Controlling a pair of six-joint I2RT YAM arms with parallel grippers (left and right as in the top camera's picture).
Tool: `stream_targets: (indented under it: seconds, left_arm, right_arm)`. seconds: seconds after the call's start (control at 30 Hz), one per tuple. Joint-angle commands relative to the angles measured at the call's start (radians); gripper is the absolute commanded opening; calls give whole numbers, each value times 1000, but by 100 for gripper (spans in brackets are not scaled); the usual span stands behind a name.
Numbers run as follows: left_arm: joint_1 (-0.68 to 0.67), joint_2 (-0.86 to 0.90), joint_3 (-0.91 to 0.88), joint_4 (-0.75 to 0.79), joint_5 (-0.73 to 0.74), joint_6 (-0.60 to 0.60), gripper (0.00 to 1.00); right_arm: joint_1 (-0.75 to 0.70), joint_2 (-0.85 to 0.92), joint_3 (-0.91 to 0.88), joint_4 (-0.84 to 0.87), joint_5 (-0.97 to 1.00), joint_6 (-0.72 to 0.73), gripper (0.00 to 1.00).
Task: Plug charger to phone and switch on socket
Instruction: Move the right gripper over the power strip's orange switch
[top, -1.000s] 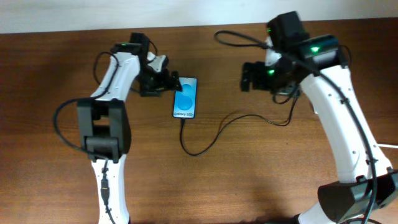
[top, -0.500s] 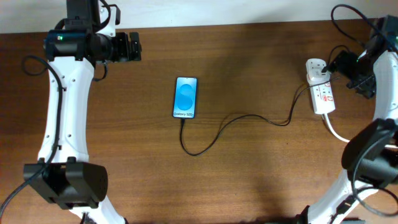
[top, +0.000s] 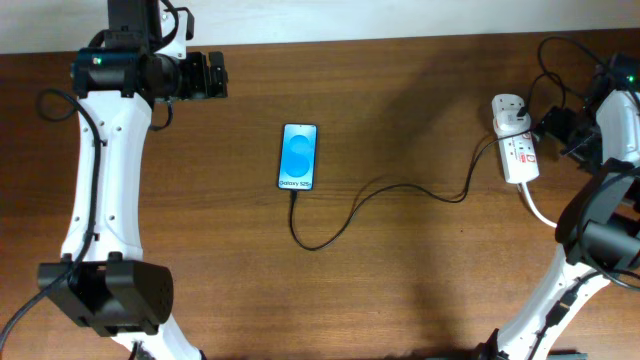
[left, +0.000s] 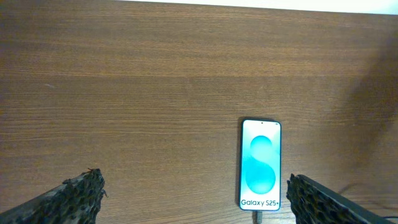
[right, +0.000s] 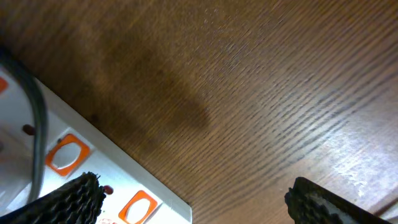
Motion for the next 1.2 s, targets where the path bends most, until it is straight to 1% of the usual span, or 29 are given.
stream_targets:
  seconds: [0.0, 0.03, 0.17, 0.27, 0.4, 0.53, 0.8, 0.9, 1.17]
  left_arm:
    - [1, 9, -3, -1, -10, 5, 99]
    - [1, 9, -3, -1, -10, 5, 99]
    - [1, 9, -3, -1, -10, 5, 99]
    - [1, 9, -3, -1, -10, 5, 99]
    - [1, 9, -3, -5, -7, 5, 99]
    - [1, 9, -3, -5, -8, 5, 99]
    - [1, 9, -3, -6, -7, 5, 99]
    - [1, 9, -3, -6, -7, 5, 99]
    - [1, 9, -3, -6, -7, 5, 99]
  right_arm:
    - [-3, 43, 11, 11, -20, -18, 98]
    - [-2, 53, 11, 24, -48, -43, 98]
    - [-2, 70, 11, 72, -101, -47, 98]
    - [-3, 76, 11, 93, -104, -46, 99]
    - [-3, 76, 11, 95, -120, -47, 98]
    - [-2, 76, 11, 96, -179, -47, 98]
    - [-3, 76, 11, 84, -191, -47, 98]
    - [-3, 76, 11, 82, -240, -66, 99]
    - [-2, 76, 11, 76, -236, -66, 98]
